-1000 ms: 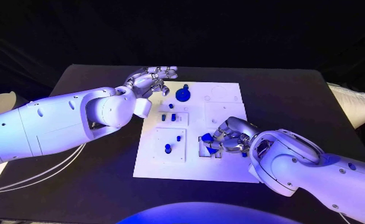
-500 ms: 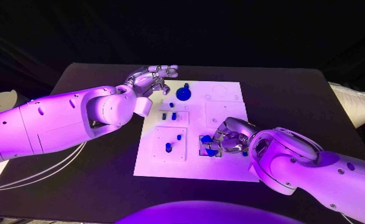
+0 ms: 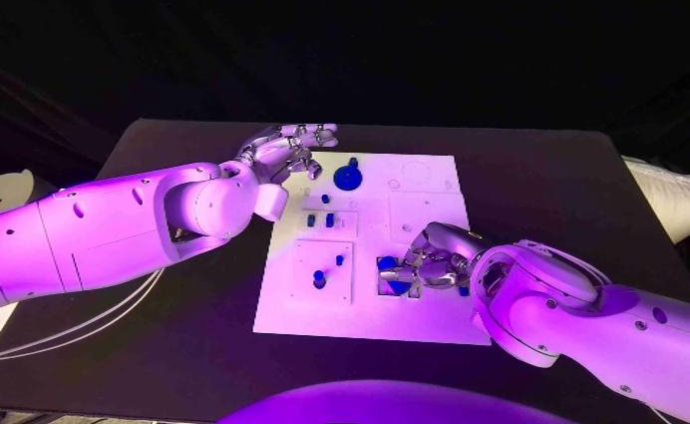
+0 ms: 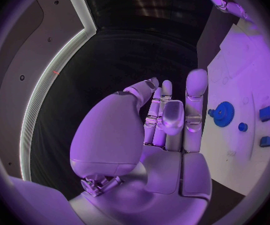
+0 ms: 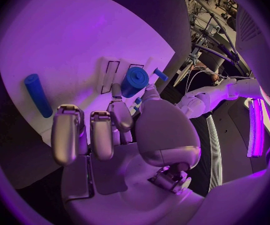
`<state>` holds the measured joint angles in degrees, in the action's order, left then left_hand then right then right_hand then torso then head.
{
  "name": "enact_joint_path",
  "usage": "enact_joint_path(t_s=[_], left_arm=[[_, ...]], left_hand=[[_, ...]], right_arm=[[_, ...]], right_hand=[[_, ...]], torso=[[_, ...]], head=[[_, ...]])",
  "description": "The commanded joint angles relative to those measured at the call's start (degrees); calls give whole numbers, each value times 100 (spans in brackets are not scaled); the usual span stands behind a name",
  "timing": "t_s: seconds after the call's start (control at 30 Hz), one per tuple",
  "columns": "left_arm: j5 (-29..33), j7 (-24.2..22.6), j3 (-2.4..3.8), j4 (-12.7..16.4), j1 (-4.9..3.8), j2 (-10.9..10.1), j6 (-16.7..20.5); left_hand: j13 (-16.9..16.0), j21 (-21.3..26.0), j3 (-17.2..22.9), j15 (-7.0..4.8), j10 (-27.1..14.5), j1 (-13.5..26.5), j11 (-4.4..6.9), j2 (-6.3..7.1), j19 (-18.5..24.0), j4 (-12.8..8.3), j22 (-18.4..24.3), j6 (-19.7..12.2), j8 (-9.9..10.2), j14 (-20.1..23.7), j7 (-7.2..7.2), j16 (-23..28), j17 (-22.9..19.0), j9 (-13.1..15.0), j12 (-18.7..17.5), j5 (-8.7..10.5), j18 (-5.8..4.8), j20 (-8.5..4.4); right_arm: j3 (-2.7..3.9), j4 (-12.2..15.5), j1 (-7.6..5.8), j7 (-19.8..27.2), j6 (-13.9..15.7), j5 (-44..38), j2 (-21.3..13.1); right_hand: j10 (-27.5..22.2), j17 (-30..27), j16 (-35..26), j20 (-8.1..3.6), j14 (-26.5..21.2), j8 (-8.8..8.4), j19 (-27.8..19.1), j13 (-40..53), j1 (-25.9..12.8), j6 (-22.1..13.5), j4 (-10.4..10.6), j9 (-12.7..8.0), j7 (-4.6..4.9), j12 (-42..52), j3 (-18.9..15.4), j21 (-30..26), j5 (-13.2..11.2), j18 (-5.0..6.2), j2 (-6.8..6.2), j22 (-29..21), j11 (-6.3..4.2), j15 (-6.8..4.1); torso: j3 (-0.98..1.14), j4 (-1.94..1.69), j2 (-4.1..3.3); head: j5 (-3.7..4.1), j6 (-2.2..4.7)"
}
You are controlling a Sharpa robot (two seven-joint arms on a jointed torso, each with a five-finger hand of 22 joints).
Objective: Assemble the parts on the task board
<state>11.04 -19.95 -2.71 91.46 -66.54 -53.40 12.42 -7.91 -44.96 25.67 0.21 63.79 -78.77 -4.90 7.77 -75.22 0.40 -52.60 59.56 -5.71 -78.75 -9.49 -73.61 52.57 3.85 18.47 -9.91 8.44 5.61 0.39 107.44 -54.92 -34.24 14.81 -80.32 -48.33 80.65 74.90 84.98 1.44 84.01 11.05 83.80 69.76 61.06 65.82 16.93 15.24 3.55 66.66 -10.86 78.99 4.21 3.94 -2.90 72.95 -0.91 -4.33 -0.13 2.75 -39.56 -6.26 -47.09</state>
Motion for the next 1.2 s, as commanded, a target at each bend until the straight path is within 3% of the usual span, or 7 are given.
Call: enact_joint_path(t_s=[0.03,0.4,0.7,1.1,1.2], left_arm=[[-4,-20,3,13,-3,8,-104],[-4,-17,3,11,-3,5,-114],[-4,-12,3,15,-3,-5,-124],[-5,-10,3,20,-3,-7,-135],[-7,-8,3,23,-3,-11,-139]], left_hand=[[-7,21,-12,-6,-50,19,-4,-48,19,-18,7,-35,-34,44,2,17,-9,6,32,-27,73,22],[-7,21,-12,-6,-50,19,-4,-48,19,-18,7,-35,-34,44,2,17,-9,6,32,-27,73,22],[-7,21,-12,-6,-50,19,-4,-48,19,-18,7,-35,-34,44,2,17,-9,6,32,-27,73,22],[-11,23,-7,-6,-67,14,-6,-52,17,-30,5,-38,-42,52,1,21,-30,6,57,-35,73,21],[-11,23,-7,-6,-67,14,-6,-52,17,-30,5,-38,-42,52,1,21,-30,6,57,-35,73,21]], right_arm=[[-1,5,-1,-10,21,-165,10],[-1,83,-1,17,84,-209,-21],[0,271,2,40,55,-269,-134],[1,387,3,39,-118,-322,-254],[1,386,3,54,-160,-288,-248]], right_hand=[[-28,597,-15,-4,420,-17,-31,1,-164,-45,-2,23,8,-22,-39,-31,-116,-10,-84,-7,18,-29],[-12,618,-6,-5,424,-11,-19,29,-267,-43,0,46,6,-1,-23,-14,-125,-16,-150,21,14,-30],[80,707,43,-17,446,35,27,149,-159,15,-19,105,-23,131,99,56,-56,-37,4,123,-11,-48],[93,720,46,-28,448,48,28,170,-46,9,-40,161,-31,124,88,59,270,-38,110,129,-20,-58],[149,739,53,-38,451,79,36,305,356,46,-164,206,-51,260,134,74,552,-42,161,153,-34,-69]], torso=[[2,4,-1],[5,6,-6],[6,-1,-8],[-1,1,-1],[1,-2,-3]], head=[[-6,-1],[-7,0],[-15,-2],[-24,-4],[-23,-5]])
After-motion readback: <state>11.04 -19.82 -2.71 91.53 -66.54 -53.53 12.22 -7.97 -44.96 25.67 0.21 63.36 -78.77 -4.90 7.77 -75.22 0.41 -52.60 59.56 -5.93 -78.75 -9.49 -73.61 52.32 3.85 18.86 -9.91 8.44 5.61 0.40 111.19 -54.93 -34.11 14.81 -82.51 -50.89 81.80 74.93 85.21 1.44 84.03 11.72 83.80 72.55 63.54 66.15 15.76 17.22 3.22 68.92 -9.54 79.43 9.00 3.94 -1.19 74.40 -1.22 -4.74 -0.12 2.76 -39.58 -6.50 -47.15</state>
